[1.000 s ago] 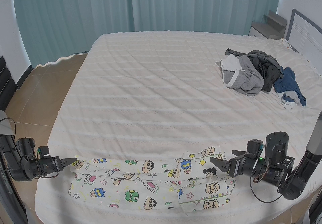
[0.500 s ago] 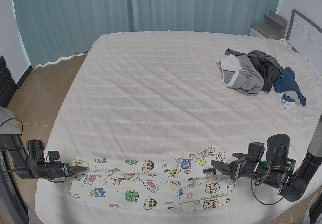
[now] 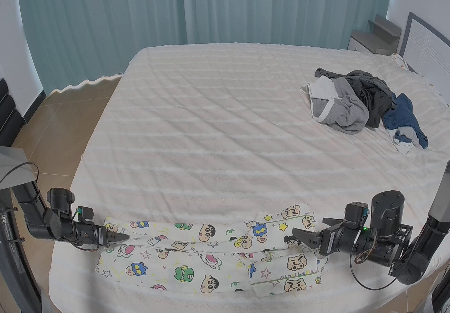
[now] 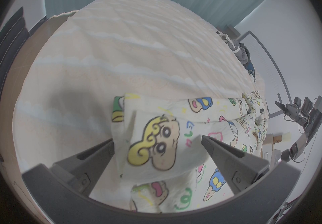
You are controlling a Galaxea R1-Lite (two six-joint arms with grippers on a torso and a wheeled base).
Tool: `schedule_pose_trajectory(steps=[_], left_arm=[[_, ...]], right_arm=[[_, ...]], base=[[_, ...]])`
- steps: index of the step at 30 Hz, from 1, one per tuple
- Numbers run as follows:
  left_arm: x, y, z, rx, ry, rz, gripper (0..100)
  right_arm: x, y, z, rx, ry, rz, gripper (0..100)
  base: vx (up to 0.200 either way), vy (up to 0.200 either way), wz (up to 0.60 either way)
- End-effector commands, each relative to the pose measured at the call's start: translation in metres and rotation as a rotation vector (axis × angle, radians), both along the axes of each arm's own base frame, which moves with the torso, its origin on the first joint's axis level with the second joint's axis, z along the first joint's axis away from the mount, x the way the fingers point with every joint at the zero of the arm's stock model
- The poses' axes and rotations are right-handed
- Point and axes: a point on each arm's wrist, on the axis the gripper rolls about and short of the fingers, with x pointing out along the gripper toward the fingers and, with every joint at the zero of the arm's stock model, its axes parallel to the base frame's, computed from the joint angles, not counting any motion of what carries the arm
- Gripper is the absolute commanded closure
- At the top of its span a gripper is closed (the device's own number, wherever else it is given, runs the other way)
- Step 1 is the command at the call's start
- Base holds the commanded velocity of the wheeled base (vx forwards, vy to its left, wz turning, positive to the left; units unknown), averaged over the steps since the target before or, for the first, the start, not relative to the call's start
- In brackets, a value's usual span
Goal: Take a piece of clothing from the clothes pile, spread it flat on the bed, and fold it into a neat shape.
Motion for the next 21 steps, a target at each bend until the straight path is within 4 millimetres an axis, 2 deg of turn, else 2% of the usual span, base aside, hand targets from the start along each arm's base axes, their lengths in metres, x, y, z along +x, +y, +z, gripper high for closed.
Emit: schedule_pose_trajectory(steps=[1, 12, 21], left_arm=[[0.005, -0.002, 0.001, 0.002, -0.013, -0.009, 0], [0.002, -0.005, -0.001, -0.009, 0.054, -0.022, 0], [0.006, -0.016, -0.003, 0.075, 0.057, -0.056, 0]], right_arm=[[-0.001, 0.001, -0.002, -0.004, 0.007, 0.007, 0], [-0.001, 0.002, -0.002, -0.004, 0.011, 0.008, 0], [-0.001, 0.002, -0.002, -0.002, 0.012, 0.009, 0]], base=[[0.0, 0.0, 0.0], [0.0, 0.0, 0.0], [0.0, 0.0, 0.0]])
